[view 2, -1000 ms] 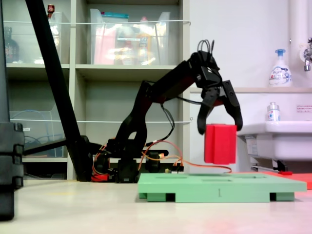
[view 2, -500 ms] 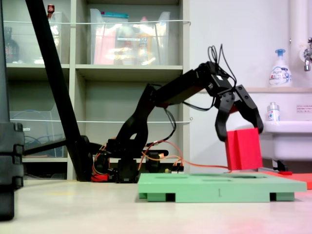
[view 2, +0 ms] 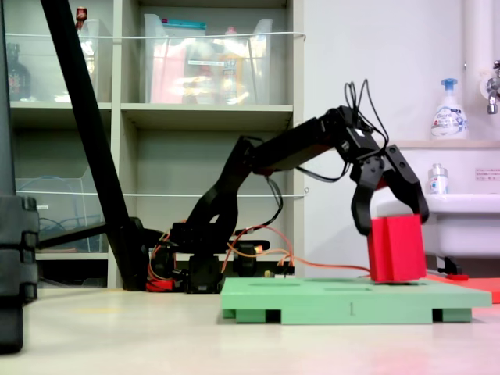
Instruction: Put the cross columnar block into the corresponding hole
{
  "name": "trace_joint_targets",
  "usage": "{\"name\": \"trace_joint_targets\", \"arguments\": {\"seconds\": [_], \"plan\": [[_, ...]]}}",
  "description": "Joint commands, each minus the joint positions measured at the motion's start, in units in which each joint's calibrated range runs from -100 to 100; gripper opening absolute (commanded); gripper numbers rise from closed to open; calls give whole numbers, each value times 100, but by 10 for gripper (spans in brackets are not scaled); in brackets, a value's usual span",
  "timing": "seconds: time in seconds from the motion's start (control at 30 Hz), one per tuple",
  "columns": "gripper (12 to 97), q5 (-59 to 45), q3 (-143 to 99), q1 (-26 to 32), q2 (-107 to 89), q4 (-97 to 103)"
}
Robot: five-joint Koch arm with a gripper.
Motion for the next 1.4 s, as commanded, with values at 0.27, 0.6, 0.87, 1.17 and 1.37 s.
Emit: {"name": "trace_joint_targets", "arguments": {"seconds": [0.27,0.6,0.87,1.17,1.37], "plan": [[491,-68,492,29,-42,604],[493,-73,492,39,307,613],[493,-78,492,44,586,681],[497,-73,492,73,991,787],[519,-15,492,78,1187,719]]}}
